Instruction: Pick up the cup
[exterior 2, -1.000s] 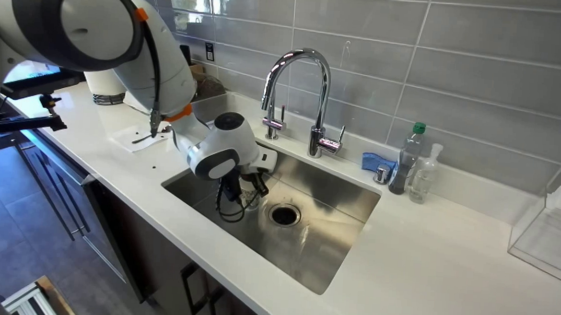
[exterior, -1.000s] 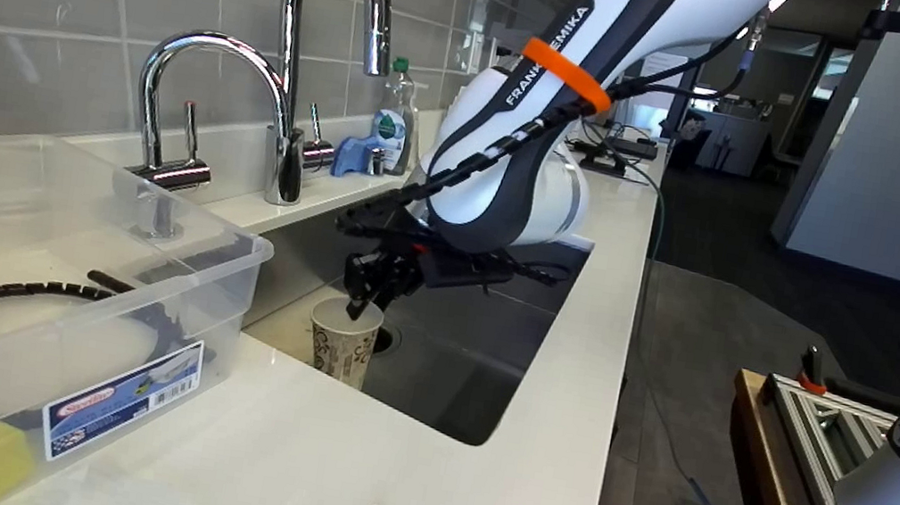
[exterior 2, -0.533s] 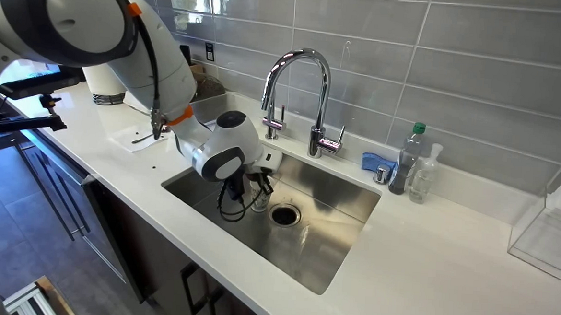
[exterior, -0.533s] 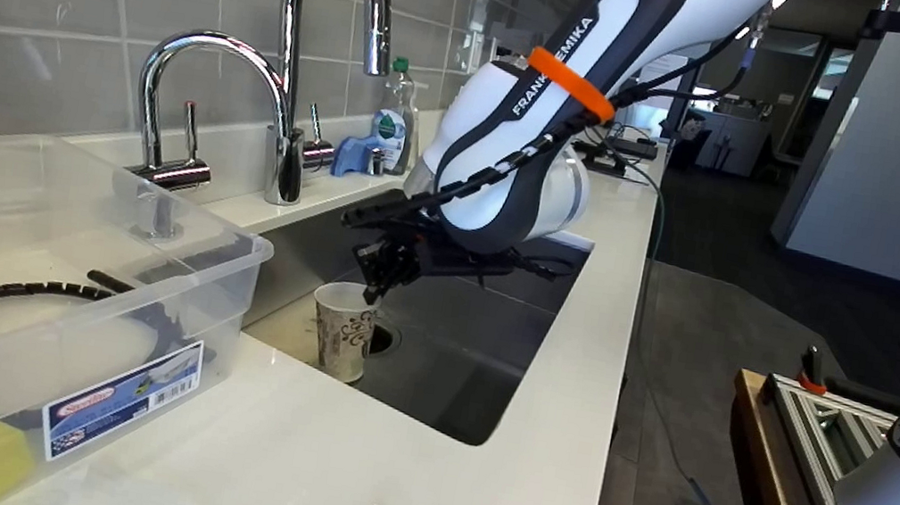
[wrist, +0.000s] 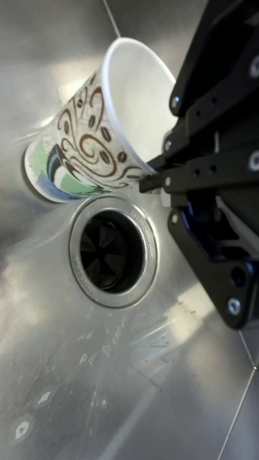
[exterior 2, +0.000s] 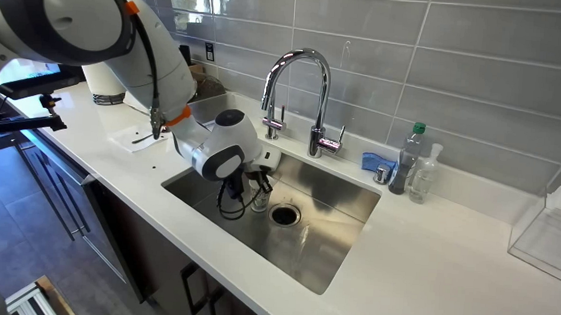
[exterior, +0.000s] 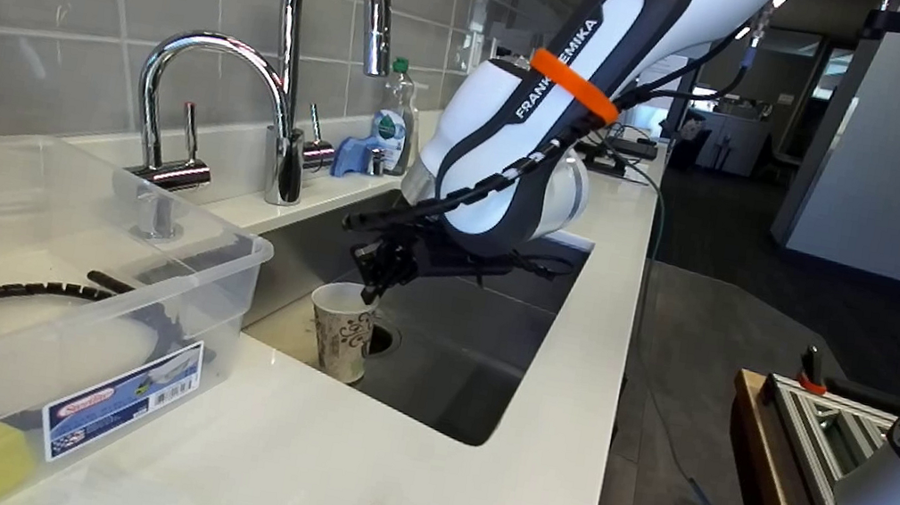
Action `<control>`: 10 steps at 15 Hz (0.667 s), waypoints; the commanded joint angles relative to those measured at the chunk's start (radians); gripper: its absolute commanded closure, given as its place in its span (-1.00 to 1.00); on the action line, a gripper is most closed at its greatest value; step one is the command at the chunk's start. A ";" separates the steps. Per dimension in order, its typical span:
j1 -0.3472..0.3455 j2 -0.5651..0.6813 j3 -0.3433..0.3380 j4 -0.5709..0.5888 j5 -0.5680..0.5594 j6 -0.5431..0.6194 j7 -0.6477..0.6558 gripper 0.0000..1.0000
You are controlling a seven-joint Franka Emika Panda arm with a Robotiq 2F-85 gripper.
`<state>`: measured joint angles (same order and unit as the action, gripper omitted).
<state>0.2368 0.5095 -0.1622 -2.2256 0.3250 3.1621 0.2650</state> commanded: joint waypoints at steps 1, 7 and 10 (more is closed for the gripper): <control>-0.030 -0.023 0.032 -0.021 -0.048 -0.019 -0.002 0.98; -0.101 -0.042 0.099 -0.039 -0.084 -0.009 -0.052 0.98; -0.143 -0.045 0.130 -0.045 -0.094 0.002 -0.077 0.98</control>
<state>0.1461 0.4907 -0.0714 -2.2388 0.2622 3.1619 0.2085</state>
